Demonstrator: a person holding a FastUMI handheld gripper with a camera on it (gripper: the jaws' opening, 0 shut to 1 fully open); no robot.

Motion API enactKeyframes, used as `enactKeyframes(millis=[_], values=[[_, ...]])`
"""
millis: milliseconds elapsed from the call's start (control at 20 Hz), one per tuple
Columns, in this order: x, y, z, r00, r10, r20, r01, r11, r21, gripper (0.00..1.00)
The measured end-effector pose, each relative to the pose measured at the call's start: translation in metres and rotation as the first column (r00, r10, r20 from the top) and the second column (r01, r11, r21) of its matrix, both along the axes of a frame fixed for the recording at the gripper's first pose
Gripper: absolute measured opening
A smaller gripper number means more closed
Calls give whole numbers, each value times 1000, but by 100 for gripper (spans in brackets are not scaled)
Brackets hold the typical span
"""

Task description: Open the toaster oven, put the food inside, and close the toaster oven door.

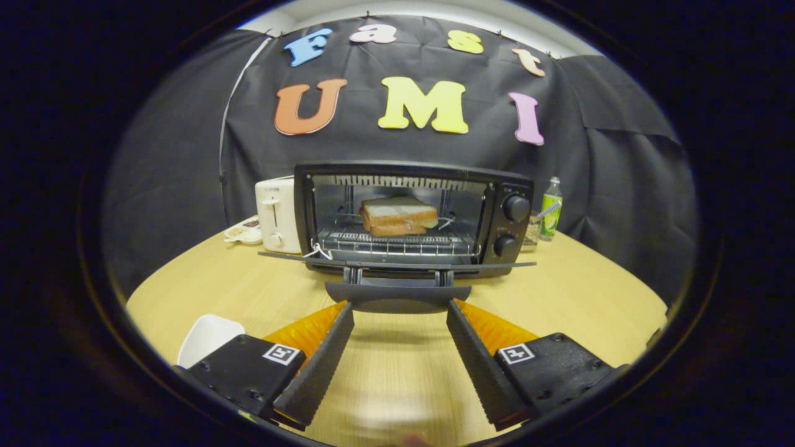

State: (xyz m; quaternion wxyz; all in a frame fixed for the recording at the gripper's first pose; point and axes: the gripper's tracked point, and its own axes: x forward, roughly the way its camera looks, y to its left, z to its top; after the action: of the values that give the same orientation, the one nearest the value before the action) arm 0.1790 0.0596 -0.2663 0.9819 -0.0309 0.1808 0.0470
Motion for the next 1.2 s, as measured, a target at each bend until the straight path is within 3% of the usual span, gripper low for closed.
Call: enactKeyframes(millis=[250, 600, 1000, 1200], values=[[26, 1, 28, 995, 33, 95, -33, 999, -4, 100], [32, 0, 40, 996, 39, 86, -43, 998, 51, 100], [-10, -41, 88, 995, -7, 102, -6, 992, 127, 100], [-33, -82, 127, 991, -68, 117, 53, 991, 121, 100]])
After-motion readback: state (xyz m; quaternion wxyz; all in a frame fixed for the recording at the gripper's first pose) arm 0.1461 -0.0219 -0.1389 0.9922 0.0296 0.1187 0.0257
